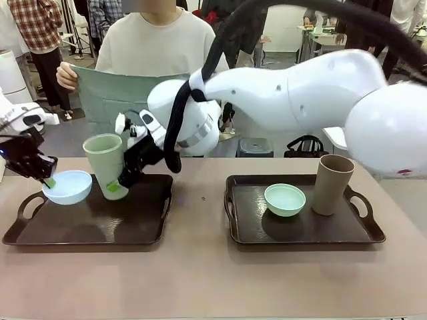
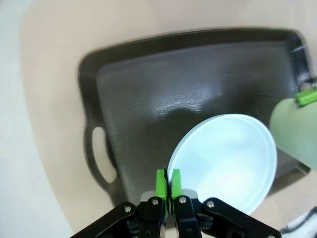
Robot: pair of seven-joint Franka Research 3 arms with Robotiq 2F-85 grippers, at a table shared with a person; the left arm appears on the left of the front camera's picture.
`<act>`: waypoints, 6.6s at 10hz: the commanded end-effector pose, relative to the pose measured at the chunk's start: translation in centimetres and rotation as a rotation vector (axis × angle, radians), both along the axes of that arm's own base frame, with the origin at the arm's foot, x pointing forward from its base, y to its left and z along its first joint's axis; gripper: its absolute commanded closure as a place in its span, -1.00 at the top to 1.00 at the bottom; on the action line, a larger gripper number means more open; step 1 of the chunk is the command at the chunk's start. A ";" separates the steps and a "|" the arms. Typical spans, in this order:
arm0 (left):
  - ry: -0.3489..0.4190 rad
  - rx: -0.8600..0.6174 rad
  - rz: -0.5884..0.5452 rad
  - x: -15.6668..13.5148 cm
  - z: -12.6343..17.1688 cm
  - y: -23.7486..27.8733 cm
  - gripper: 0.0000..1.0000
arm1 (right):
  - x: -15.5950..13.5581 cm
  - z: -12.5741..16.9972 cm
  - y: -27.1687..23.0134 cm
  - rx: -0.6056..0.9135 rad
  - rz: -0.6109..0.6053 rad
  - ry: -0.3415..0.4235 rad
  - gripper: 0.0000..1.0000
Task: Set up a tray with a mat and arrange the tableware.
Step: Pick up the Picnic Bowl and Reusable plastic cup from the Handle tray in front of the human's position and hold them in the air, then place the Picnic Bowl and Reusable plastic cup back onto the Handle tray in front of the human's position.
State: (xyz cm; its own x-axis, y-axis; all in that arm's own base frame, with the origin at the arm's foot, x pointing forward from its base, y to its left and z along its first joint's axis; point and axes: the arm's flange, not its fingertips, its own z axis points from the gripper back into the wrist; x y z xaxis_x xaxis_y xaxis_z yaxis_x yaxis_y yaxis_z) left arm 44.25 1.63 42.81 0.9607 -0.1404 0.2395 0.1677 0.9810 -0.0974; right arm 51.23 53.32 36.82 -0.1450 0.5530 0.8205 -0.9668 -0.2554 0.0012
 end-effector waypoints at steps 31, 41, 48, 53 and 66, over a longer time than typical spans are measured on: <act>-0.191 0.040 -0.035 -5.9 11.6 0.0 -1.00 | -4.7 7.7 -1.0 -0.027 -0.038 -0.110 -0.26; -0.191 0.040 -0.035 -5.9 11.6 0.0 -1.00 | -4.7 7.7 -1.0 -0.027 -0.038 -0.110 -0.26; -0.097 0.068 -0.010 -3.6 1.4 2.6 -0.93 | -2.7 -1.9 -3.0 0.093 0.015 0.044 0.60; -0.101 0.020 -0.030 -0.9 -2.6 -0.1 -0.93 | -1.3 -6.2 -1.7 0.041 0.011 0.031 0.60; -0.023 0.042 -0.026 1.0 -7.0 -0.7 1.00 | -0.3 -7.7 -2.8 -0.033 -0.038 0.017 1.00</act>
